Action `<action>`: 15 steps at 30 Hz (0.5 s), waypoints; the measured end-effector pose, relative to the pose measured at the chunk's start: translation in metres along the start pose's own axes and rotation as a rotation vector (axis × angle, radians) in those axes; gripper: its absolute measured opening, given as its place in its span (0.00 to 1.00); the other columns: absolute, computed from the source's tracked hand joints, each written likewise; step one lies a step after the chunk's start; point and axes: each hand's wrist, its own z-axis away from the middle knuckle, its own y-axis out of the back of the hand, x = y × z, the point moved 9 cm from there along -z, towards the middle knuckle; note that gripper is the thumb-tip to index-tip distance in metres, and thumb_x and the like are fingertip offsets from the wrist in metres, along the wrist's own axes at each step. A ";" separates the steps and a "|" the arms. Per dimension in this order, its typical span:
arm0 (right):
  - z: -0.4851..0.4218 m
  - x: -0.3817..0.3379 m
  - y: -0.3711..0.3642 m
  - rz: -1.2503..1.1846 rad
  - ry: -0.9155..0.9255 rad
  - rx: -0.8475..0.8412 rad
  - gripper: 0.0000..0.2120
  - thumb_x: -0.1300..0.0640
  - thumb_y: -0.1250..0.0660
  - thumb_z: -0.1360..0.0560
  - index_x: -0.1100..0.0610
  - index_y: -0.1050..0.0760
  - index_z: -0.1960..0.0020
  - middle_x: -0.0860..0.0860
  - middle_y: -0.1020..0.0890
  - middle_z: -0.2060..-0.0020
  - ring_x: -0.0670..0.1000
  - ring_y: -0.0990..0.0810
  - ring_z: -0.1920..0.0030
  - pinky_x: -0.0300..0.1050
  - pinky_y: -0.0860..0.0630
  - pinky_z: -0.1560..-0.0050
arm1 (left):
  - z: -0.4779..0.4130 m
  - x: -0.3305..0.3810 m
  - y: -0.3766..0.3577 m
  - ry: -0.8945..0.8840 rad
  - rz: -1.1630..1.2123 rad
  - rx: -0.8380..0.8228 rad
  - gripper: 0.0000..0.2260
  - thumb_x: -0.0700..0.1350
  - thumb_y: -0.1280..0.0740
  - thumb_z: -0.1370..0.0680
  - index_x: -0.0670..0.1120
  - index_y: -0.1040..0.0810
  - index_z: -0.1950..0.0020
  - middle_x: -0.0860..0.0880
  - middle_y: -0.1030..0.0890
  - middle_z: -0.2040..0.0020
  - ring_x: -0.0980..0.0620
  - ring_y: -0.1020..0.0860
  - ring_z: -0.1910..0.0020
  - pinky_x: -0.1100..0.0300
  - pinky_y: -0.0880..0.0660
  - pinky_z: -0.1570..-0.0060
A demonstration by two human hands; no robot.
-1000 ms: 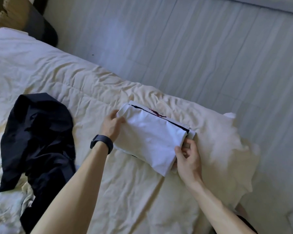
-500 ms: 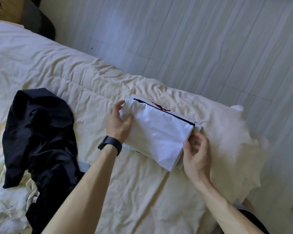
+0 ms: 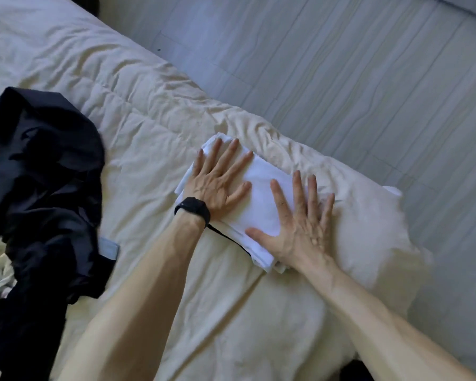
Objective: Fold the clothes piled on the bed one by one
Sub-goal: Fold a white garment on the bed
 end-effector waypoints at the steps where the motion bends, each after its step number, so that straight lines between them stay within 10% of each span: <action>1: 0.002 0.007 0.001 0.015 -0.001 -0.054 0.53 0.18 0.42 0.34 0.47 0.42 0.18 0.57 0.46 0.18 0.62 0.51 0.18 0.69 0.61 0.23 | 0.003 -0.003 0.002 0.039 -0.005 -0.009 0.29 0.67 0.57 0.20 0.64 0.61 0.21 0.59 0.63 0.21 0.51 0.66 0.21 0.46 0.71 0.26; 8: 0.075 0.037 0.067 0.282 0.070 -0.462 0.52 0.18 0.59 0.33 0.44 0.75 0.22 0.50 0.75 0.22 0.51 0.77 0.23 0.66 0.72 0.26 | 0.158 -0.048 0.030 0.566 0.167 -0.232 0.29 0.54 0.44 0.18 0.62 0.54 0.19 0.50 0.54 0.17 0.44 0.49 0.20 0.41 0.48 0.24; 15: 0.174 -0.086 0.196 -0.031 0.526 -0.398 0.32 0.38 0.41 0.20 0.39 0.46 0.19 0.43 0.49 0.18 0.44 0.54 0.18 0.54 0.45 0.20 | 0.318 0.008 0.103 0.757 0.474 -0.057 0.26 0.52 0.40 0.19 0.55 0.39 0.21 0.47 0.35 0.22 0.44 0.35 0.25 0.48 0.38 0.27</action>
